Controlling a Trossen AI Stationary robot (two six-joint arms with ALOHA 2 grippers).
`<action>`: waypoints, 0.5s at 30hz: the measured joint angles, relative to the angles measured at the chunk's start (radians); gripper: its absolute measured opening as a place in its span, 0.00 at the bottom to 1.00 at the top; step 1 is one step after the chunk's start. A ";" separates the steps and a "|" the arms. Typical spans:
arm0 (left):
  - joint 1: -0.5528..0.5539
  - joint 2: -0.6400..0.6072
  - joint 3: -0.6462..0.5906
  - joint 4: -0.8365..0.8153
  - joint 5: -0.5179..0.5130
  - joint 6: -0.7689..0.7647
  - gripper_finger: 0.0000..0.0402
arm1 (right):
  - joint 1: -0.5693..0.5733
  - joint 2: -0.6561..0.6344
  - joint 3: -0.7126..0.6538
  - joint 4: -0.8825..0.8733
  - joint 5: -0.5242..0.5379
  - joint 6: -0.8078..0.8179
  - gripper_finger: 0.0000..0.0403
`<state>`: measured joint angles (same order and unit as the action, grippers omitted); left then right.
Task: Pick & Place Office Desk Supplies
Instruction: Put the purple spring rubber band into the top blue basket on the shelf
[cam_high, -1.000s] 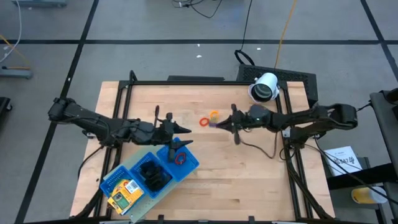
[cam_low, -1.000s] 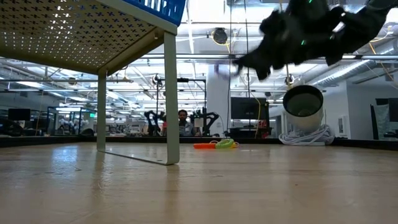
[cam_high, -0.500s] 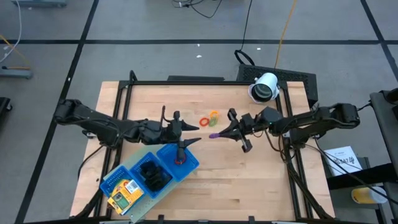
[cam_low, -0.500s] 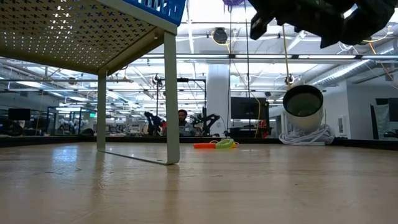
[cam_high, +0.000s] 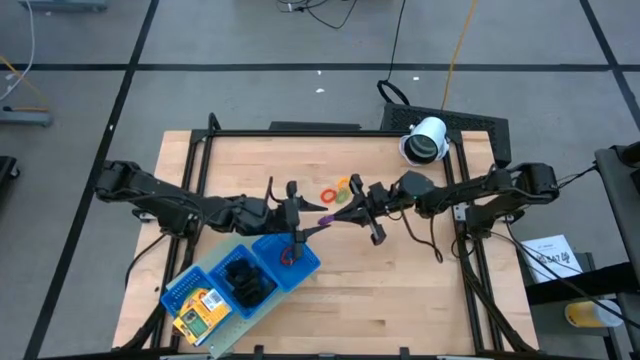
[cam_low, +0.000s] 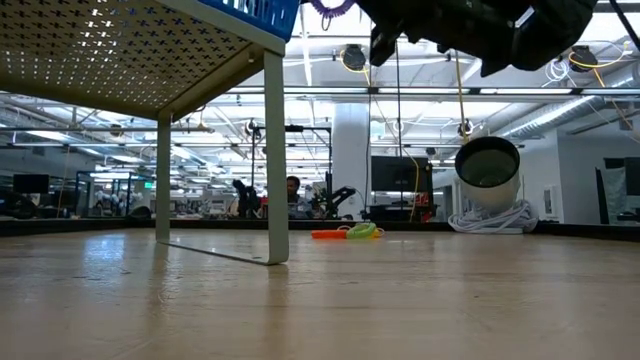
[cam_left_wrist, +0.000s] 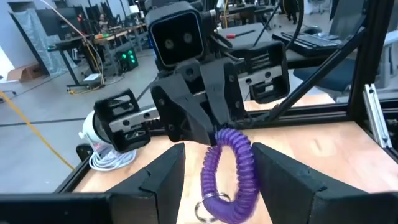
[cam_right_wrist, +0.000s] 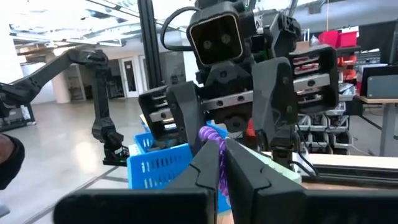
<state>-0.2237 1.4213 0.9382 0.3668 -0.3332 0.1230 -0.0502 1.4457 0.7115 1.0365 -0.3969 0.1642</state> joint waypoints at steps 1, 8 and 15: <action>0.000 -0.001 0.000 0.000 0.000 0.000 0.49 | 0.000 0.001 0.001 0.003 0.000 0.000 0.01; 0.000 0.000 0.000 -0.004 0.005 0.014 0.38 | 0.000 -0.001 0.001 0.007 0.000 -0.016 0.02; 0.000 0.000 0.000 -0.005 0.029 0.024 0.05 | 0.000 -0.001 0.001 0.006 0.000 -0.019 0.02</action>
<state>-0.2237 1.4212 0.9382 0.3614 -0.3046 0.1474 -0.0505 1.4447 0.7124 1.0430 -0.3969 0.1448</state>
